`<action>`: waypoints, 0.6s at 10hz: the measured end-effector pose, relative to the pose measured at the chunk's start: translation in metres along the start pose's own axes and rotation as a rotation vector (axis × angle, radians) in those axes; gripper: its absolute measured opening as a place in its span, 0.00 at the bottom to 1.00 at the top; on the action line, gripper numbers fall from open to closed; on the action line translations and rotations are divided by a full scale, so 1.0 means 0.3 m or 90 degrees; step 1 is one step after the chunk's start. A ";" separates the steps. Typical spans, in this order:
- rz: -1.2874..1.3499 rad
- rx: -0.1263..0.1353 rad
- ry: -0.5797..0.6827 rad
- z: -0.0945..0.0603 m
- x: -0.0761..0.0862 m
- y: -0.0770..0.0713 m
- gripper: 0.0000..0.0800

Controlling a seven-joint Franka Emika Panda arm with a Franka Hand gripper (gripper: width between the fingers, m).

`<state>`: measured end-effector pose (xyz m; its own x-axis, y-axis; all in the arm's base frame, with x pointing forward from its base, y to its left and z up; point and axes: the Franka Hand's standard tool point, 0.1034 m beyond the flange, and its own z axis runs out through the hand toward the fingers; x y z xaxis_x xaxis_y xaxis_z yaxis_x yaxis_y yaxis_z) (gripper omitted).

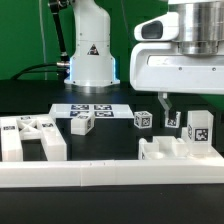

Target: Assemble chair

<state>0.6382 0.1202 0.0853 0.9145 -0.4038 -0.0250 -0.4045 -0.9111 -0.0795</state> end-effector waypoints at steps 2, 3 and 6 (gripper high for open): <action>-0.093 0.000 0.000 0.000 -0.004 -0.007 0.81; -0.135 0.000 -0.001 0.001 -0.007 -0.010 0.81; -0.161 0.002 -0.002 0.001 -0.011 -0.017 0.77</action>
Offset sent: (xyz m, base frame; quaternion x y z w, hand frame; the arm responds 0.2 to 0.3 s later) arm 0.0007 0.0072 0.0011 -0.0093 -0.0031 -0.1332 0.9910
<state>0.6372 0.1261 0.0855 0.9867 -0.1622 -0.0062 -0.1621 -0.9829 -0.0869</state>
